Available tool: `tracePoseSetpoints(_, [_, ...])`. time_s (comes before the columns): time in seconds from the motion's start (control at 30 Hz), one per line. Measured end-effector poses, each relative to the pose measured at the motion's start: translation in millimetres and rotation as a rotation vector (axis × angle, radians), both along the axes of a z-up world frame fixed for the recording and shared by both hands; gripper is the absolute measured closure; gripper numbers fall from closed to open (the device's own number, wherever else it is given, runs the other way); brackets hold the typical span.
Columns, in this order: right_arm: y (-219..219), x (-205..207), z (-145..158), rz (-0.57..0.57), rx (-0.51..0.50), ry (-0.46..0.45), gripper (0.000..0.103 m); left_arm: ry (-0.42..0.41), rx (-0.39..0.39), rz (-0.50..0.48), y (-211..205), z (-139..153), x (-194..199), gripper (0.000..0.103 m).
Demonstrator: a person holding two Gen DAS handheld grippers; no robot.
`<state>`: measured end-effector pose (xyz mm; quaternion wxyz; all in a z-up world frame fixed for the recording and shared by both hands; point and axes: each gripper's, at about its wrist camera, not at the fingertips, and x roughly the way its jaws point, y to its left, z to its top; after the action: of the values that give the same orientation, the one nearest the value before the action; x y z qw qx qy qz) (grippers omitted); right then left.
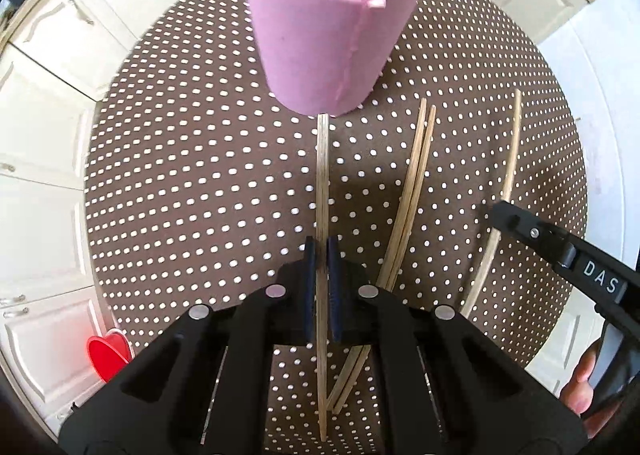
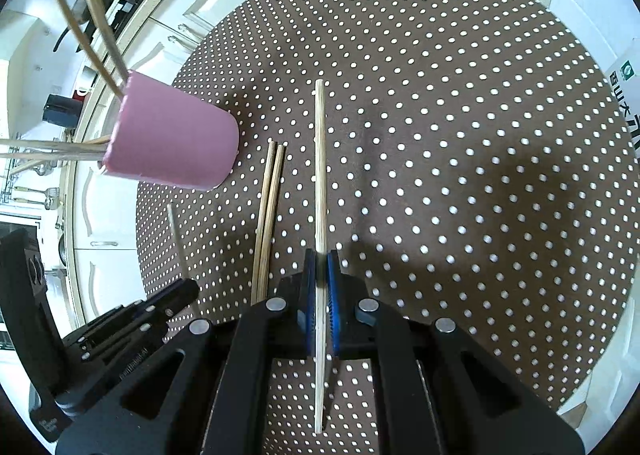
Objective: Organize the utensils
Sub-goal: 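Lift both held chopsticks upright and carry them above the pink cup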
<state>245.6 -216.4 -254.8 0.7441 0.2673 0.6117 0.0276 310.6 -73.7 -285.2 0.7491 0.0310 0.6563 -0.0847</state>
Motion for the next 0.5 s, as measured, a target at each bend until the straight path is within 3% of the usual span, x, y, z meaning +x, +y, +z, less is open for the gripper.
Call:
tracePoseSetpoints(0.3, [-14.3,-25.2,39.7,0.046,-0.002,-0.088,0.098,-0.107,-0.016,0.070,15.0,32.8,-28.4,0.097])
tracePoseSetpoints(0.5, [-17.0,-23.9,71.4,0.102,-0.011,-0.161,0.098,-0.164,-0.014,0.143,56.8,65.7,-33.0,0.097])
